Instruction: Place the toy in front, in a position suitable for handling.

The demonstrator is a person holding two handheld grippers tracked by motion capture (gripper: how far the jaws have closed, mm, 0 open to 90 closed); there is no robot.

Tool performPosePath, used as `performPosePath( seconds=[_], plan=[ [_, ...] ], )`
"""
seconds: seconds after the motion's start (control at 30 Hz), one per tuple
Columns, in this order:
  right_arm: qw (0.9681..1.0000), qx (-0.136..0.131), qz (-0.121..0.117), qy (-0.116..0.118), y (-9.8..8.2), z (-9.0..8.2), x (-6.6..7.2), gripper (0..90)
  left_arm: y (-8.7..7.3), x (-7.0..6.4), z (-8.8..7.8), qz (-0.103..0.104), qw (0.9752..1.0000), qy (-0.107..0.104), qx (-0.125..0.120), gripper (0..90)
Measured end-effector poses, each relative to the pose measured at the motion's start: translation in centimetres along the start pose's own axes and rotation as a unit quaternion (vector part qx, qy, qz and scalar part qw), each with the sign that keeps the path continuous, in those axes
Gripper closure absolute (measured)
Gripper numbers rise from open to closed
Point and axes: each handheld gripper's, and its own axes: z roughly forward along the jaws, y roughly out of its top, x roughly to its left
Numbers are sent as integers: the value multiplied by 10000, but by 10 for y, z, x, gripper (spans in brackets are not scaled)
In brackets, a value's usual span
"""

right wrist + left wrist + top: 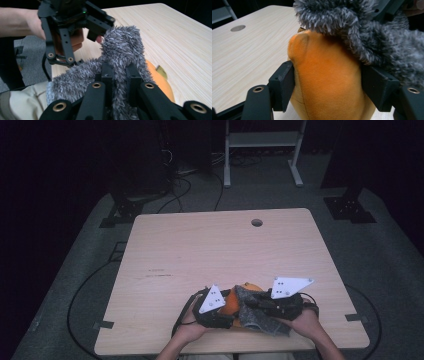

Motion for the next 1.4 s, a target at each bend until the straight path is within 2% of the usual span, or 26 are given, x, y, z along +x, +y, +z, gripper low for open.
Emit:
performPosePath(
  seconds=[0.2,0.23,0.3,0.33,0.37,0.4,0.47,0.53,0.6,0.63,0.67,0.73,0.77,0.8,0.83,0.87,0.9,0.97,1.0,1.07,1.1,1.17,1.2,1.23,1.4],
  plan=[
    [9992,86,331,-210,-19,-7,-18,802,-5,6,-1,-94,9999,35,10,316],
    [9985,105,467,-248,-25,-10,-23,802,-5,7,-1,-122,9999,40,11,314],
    [9983,82,528,-231,-26,-11,-23,802,-5,7,-1,-108,9999,50,24,314],
    [9983,46,535,-206,-25,-11,-23,802,-5,6,-1,-69,9999,80,40,314],
    [9985,-118,532,-52,-20,-11,-19,802,-5,6,-1,-47,10000,66,44,318],
    [9985,-118,532,-52,-20,-11,-19,802,-4,5,-1,-6,10000,67,62,318],
    [9986,-289,427,133,-13,-8,-12,802,-4,5,-1,23,9999,73,82,322],
    [9994,-203,267,93,-8,-2,-5,802,-5,7,-3,29,9999,78,105,325],
    [9996,-132,265,28,-11,2,-7,802,-9,11,-5,65,9998,107,171,333],
    [9990,-86,446,-49,-19,2,-15,802,-12,12,-7,28,9997,112,200,335],
    [9990,-86,446,-49,-19,2,-15,802,-14,14,-8,-18,9997,97,203,335],
    [9981,-65,595,-119,-27,1,-20,802,-16,17,-11,-83,9999,-18,149,328],
    [9980,-93,612,-107,-30,1,-18,802,-15,18,-12,-154,9998,-100,104,254],
    [9980,-93,612,-107,-30,1,-18,802,-13,19,-12,-255,9995,-174,55,254],
    [9986,-68,494,-170,-27,3,-14,802,-7,21,-12,-475,9985,-277,6,152],
    [9986,-68,494,-170,-27,3,-14,802,-7,21,-12,-475,9985,-277,6,115],
    [9988,-103,466,-127,-25,4,-13,802,-5,21,-11,-524,9983,-270,17,115],
    [9994,-156,311,18,-20,10,-4,801,-6,19,-9,-399,9990,-186,116,141],
    [9994,-156,311,18,-20,10,-4,801,-8,19,-9,-341,9992,-166,114,141],
    [9997,-103,203,-25,-20,11,-2,801,-13,21,-12,-245,9996,-133,95,224],
    [9993,-109,370,-27,-23,10,-7,801,-16,22,-14,-196,9997,-52,149,259],
    [9986,-64,516,-99,-29,9,-15,801,-18,24,-15,-191,9996,-20,207,272],
    [9986,-64,516,-99,-29,9,-15,801,-18,24,-15,-191,9996,-20,207,274],
    [9976,-5,669,-167,-35,6,-21,801,-19,24,-15,-182,9996,-24,199,275],
    [9972,7,728,-190,-35,1,-22,802,-18,22,-14,-50,9998,0,200,279]
  ],
)
